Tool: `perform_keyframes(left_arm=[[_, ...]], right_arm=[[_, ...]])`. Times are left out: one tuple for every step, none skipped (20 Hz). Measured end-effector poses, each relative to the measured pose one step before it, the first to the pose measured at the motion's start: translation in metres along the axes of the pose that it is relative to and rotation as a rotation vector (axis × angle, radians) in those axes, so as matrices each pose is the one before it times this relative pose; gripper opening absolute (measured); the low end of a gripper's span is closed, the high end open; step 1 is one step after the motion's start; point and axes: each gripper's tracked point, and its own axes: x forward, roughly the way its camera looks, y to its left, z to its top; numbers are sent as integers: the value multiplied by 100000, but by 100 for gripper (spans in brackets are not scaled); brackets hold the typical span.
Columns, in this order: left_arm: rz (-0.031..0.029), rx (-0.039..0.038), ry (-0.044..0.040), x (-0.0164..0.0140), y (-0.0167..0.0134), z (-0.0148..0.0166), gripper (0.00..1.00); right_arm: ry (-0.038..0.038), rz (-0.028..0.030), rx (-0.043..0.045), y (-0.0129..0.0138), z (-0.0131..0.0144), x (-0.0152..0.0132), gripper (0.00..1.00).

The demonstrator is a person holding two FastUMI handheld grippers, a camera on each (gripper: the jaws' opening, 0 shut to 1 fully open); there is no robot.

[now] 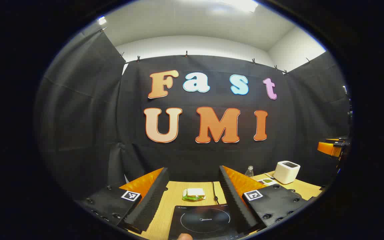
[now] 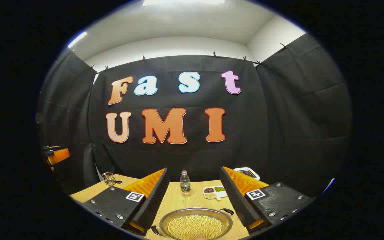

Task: First push the handle of the pot to place it horizontally, then grasp the pot with both hands and set it on the induction cooktop.

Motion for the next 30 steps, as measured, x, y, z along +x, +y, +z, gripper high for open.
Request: perform_keyframes(left_arm=[[-336,-35,145,1,-117,15,97],[-155,23,141,-59,-18,45,97],[-23,186,43,-17,-22,112,97],[171,240,57,28,-17,3,97],[255,280,-11,1,16,-2,97],[211,272,-127,-38,13,126,97],[117,172,-110,-17,-57,114,97],[46,63,-121,-89,19,12,97],[-105,104,-198,-20,-90,105,97],[0,146,-98,14,-40,9,97],[21,208,-104,13,-21,180,97],[-17,141,-213,-48,-41,38,97],[-27,80,-73,-18,-65,5,97],[-57,27,-91,69,-17,98,97],[-91,-30,22,13,-4,-13,97],[-100,50,60,-73,-29,-97,97],[-148,64,73,102,-17,38,97],[-36,-28,171,-51,-63,-67,97],[-62,-77,145,-3,-14,-10,97],[-130,-114,-72,-25,90,-29,97],[1,-215,84,-27,59,-41,97],[122,-212,112,-54,61,-74,97],[232,-49,-44,28,169,94,97],[314,73,-44,40,156,31,97],[155,83,-82,46,62,26,97],[60,34,-59,-67,13,-75,97],[65,-25,84,16,49,-19,97],[-25,-85,120,31,-21,-48,97],[-184,-197,109,68,-7,-51,97],[-214,-251,121,-119,-132,-87,97]], right_arm=[[151,241,380,43,-83,-140,95],[193,76,482,-55,-43,35,95],[426,-296,707,-226,-66,39,95],[448,-226,847,-231,-89,106,95],[145,74,905,-55,-91,-112,95],[356,-102,711,-138,-39,104,95],[648,-482,630,-169,-147,86,95],[197,-197,552,-130,3,62,95],[99,-202,198,-102,-12,10,95],[55,-389,-466,-97,35,2,95],[-338,-490,-866,-123,49,1,95],[-409,-626,-1048,-133,115,-3,95],[-349,-452,-992,-106,61,-142,95],[-203,-107,-639,1,77,-55,95],[30,205,-226,168,36,-34,95],[224,291,188,47,-113,4,95],[328,344,308,-7,-73,-4,95],[424,136,441,39,-153,91,95],[353,-111,520,-49,-107,135,95],[403,-299,444,-172,-97,113,95],[389,-21,440,-115,-303,107,95],[450,37,399,-74,-157,-79,90],[129,304,442,-14,-75,18,88],[-314,479,444,48,87,1,81],[66,408,-35,75,-175,4,71],[313,103,-654,-2,-300,11,62],[410,90,-1540,-27,-255,-60,58],[656,53,-1898,75,-326,75,49],[467,-144,-1338,61,-252,8,41],[330,515,-646,231,-180,5,32]])
